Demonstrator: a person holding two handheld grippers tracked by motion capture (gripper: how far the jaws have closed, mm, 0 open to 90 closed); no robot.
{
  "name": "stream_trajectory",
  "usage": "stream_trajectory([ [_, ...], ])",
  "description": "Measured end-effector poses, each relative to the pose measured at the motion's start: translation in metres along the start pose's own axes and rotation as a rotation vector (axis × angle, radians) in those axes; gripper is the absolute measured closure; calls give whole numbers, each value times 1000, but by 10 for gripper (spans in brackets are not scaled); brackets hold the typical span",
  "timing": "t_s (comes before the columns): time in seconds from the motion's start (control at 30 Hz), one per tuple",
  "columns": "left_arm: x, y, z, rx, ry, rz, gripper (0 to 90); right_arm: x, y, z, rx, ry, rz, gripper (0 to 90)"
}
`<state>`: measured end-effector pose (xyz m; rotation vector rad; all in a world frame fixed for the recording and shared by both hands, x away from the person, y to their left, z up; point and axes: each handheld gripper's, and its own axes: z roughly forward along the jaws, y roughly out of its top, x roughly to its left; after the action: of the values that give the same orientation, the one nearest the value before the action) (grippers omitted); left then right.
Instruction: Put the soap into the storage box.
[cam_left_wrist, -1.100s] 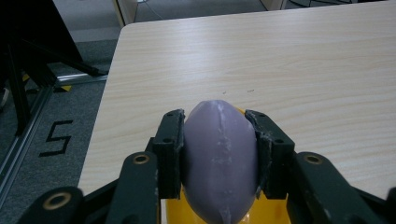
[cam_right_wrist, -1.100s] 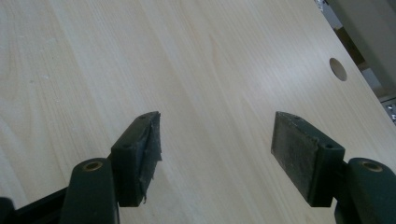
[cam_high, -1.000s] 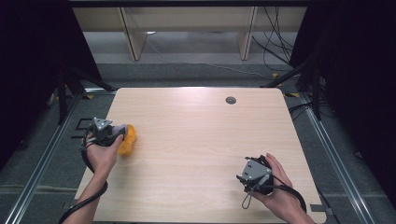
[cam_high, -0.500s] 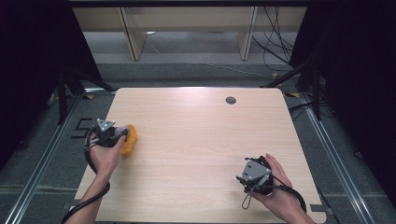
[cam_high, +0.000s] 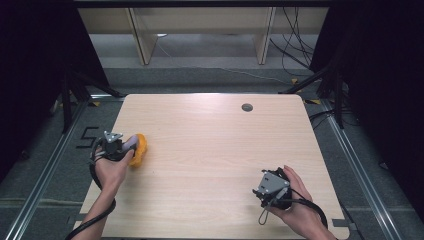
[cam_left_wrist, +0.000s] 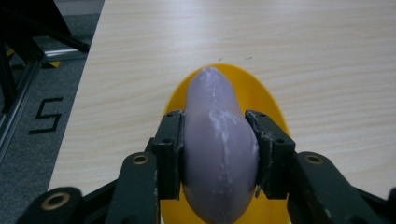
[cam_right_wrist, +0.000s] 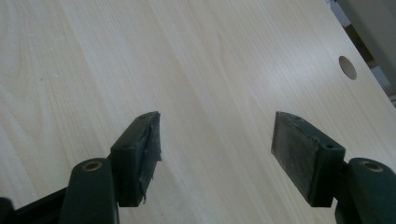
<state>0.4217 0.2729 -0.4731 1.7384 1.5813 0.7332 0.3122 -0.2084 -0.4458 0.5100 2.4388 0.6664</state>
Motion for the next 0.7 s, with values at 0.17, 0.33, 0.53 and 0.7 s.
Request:
stream_trajectory([
  [0.17, 1, -6, 3, 24, -5, -10, 581, -1, 0, 0, -6, -3, -19, 336],
  [0.33, 3, -8, 4, 41, -13, -18, 579, -1, 0, 1, -4, 1, -17, 335],
  [0.53, 3, -2, -1, 26, -20, -16, 513, -1, 0, 1, -1, 6, -17, 332],
  [0.7, 4, 3, -16, -3, -29, -21, 449, -1, -1, 1, -3, 8, -16, 330],
])
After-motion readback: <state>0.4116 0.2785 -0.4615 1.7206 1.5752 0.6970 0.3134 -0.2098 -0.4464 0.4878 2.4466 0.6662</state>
